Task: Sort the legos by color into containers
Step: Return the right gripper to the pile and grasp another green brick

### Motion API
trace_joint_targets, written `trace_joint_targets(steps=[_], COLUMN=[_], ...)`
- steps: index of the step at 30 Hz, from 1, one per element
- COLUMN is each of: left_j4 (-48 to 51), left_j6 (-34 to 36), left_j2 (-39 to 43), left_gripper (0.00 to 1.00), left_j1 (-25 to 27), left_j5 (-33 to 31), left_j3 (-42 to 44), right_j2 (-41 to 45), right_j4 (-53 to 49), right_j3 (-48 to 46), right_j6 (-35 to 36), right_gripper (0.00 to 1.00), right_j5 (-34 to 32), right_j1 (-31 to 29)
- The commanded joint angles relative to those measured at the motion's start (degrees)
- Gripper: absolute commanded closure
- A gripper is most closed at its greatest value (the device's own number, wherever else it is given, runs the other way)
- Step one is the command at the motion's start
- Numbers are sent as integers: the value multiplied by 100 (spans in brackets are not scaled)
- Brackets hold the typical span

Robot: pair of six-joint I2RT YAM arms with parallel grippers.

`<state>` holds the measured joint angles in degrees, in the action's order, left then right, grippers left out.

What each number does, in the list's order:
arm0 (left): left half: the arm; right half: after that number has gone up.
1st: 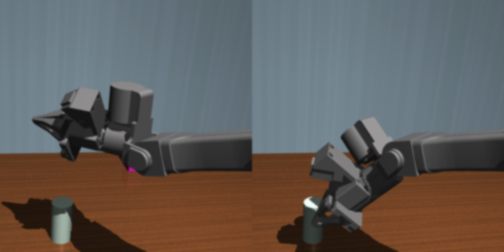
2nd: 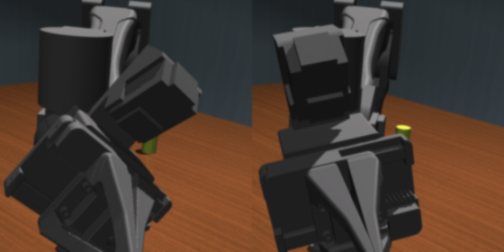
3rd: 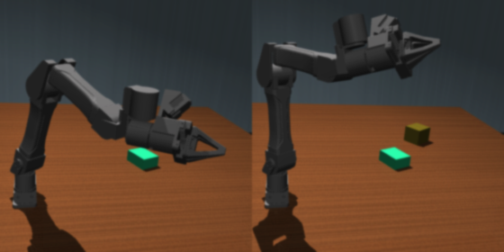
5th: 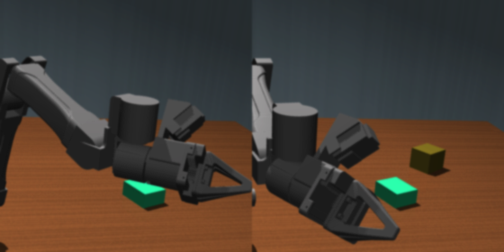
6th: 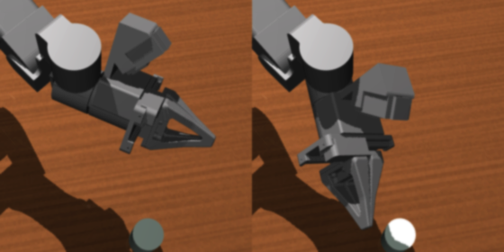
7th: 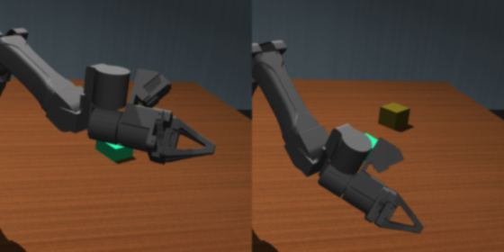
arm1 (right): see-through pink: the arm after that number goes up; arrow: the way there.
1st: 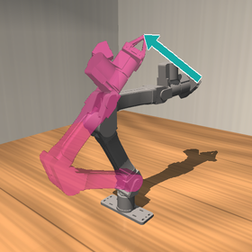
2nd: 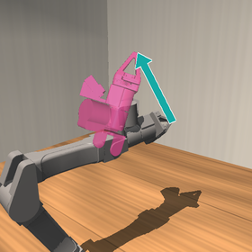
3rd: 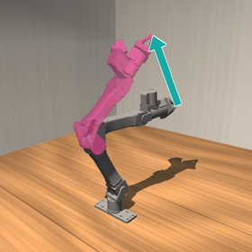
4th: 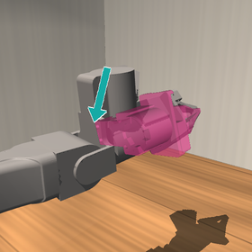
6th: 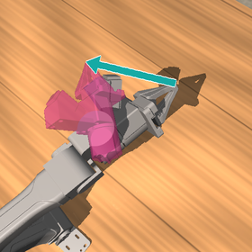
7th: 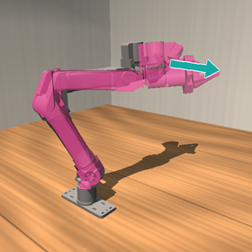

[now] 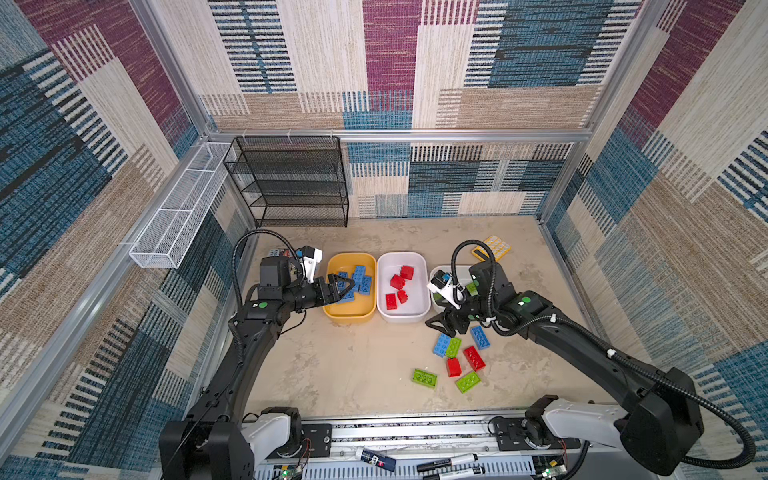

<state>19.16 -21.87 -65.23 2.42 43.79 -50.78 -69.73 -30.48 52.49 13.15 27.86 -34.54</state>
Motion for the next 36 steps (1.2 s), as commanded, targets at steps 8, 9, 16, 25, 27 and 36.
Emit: trace_joint_targets(steps=[8, 9, 16, 25, 27, 36], left_j4=[222, 251, 450, 519, 519, 737], left_j6=[334, 367, 541, 596, 595, 782], left_j2=[56, 83, 246, 329, 307, 257], left_gripper=[13, 13, 13, 13, 13, 13], left_j1=[-4, -4, -4, -4, -4, -4], left_j5=[-59, -71, -167, -209, -213, -274], left_j3=[42, 57, 176, 275, 265, 150], right_j2=[-863, -951, -1581, -1954, -2090, -2459], right_j4=[-677, -734, -1093, -1568, -1582, -1377], right_j3=[213, 206, 439, 435, 355, 304], right_j6=[-1325, -1276, -379, 335, 412, 557], right_gripper=[22, 22, 22, 22, 22, 33], right_j5=[-1336, -1552, -1863, -2349, -2432, -2578], right_j1=[-1573, -1686, -2263, -2453, -2477, -2523])
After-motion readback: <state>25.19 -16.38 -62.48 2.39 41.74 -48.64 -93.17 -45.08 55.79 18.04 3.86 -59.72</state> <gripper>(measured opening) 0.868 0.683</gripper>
